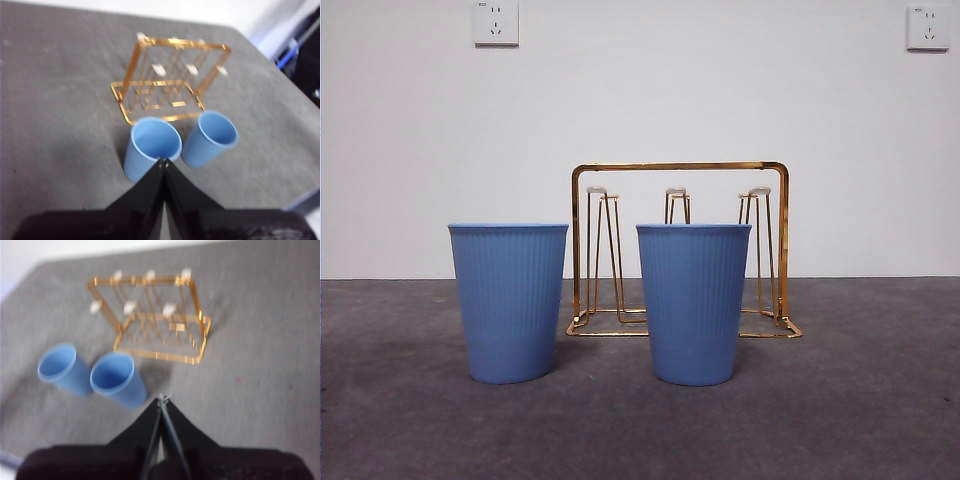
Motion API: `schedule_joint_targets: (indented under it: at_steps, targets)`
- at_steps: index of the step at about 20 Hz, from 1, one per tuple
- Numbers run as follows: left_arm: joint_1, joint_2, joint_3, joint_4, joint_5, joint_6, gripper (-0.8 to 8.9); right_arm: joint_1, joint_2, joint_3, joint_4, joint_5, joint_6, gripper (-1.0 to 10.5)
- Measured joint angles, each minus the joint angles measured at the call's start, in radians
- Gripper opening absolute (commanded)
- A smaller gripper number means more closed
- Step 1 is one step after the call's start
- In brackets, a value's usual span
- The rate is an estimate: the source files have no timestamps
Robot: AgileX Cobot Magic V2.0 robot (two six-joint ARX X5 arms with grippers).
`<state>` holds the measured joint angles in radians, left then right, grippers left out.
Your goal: Pick up cup 1,put cup 1 in the cup rack,pick up cup 2,put cup 2 in the cup rack
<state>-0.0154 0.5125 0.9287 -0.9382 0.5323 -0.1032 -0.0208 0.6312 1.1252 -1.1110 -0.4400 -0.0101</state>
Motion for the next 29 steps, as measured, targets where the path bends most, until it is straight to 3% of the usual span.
schedule_joint_targets:
  at_steps: [4, 9, 10, 11, 12, 13, 14, 18, 21, 29]
  targets:
    - [0.0, 0.053, 0.062, -0.08, 0.007, 0.056, -0.06, 0.0, 0.081, 0.073, -0.128, -0.014, -0.065, -0.1]
    - [-0.011, 0.082, 0.072, -0.095, 0.039, 0.083, 0.09, 0.0, 0.129, 0.082, -0.151, -0.066, -0.088, 0.2]
    - [-0.016, 0.087, 0.072, -0.095, 0.072, 0.085, 0.81, 0.0, 0.131, 0.082, -0.144, -0.085, -0.088, 1.0]
    - [-0.019, 0.092, 0.072, -0.094, 0.103, 0.085, 2.22, 0.0, 0.132, 0.082, -0.129, -0.104, -0.088, 2.1]
    - [-0.02, 0.098, 0.072, -0.094, 0.136, 0.085, 4.42, 0.0, 0.132, 0.083, -0.113, -0.132, -0.088, 3.4]
    - [-0.02, 0.105, 0.072, -0.093, 0.158, 0.084, 5.93, 0.0, 0.14, 0.084, -0.102, -0.158, -0.087, 4.4]
    - [-0.02, 0.116, 0.072, -0.093, 0.187, 0.084, 6.32, 0.0, 0.15, 0.086, -0.084, -0.191, -0.081, 4.8]
    - [-0.027, 0.153, 0.072, -0.038, 0.348, 0.065, 6.3, 0.046, 0.233, 0.09, -0.024, -0.235, -0.049, 4.7]
    - [-0.047, 0.174, 0.072, 0.032, 0.386, 0.031, 6.29, 0.14, 0.344, 0.09, 0.014, -0.221, -0.021, 4.7]
    - [-0.102, 0.237, 0.072, 0.04, 0.388, 0.013, 6.28, 0.437, 0.648, 0.122, 0.138, 0.071, 0.072, 4.7]
